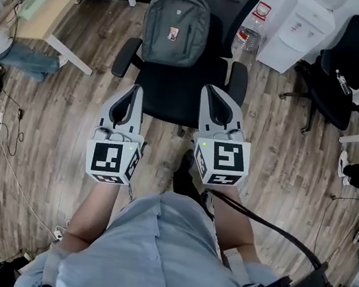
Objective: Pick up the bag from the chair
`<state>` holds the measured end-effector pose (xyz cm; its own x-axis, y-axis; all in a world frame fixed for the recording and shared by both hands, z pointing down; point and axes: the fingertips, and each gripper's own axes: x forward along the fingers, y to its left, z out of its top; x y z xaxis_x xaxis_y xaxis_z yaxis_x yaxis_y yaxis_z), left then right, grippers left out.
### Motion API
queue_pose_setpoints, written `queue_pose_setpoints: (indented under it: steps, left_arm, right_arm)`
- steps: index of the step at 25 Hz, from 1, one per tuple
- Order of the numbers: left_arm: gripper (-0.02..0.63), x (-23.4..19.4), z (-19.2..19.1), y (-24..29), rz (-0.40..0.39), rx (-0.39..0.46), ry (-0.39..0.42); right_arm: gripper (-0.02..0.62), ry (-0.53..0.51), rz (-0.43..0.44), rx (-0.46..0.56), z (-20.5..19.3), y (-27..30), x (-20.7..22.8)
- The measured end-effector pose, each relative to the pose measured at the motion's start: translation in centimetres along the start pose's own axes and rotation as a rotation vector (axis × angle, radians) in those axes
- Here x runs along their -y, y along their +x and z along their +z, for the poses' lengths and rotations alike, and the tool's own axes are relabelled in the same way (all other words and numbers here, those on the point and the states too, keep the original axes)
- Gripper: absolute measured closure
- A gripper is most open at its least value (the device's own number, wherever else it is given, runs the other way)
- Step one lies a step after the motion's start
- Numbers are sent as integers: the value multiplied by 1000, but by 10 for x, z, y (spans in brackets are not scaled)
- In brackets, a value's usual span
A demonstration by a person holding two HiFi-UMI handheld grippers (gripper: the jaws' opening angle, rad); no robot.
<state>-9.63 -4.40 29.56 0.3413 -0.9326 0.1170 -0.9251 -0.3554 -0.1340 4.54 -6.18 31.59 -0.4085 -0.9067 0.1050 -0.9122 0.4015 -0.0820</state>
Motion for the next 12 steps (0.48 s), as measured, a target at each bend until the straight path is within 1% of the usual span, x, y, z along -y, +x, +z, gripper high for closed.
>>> queue_pose_setpoints:
  steps: [3,7,12]
  left_arm:
    - [604,-8,12,36,8,4,18]
    - [604,-9,30,74,10,33,42]
    - [604,-26,41,101,31,55,36]
  right_arm:
    - [594,7,14,4,10,32,18]
    - [594,-3,28,20,25,62,40]
    - [594,-24,34,29,40,94,54]
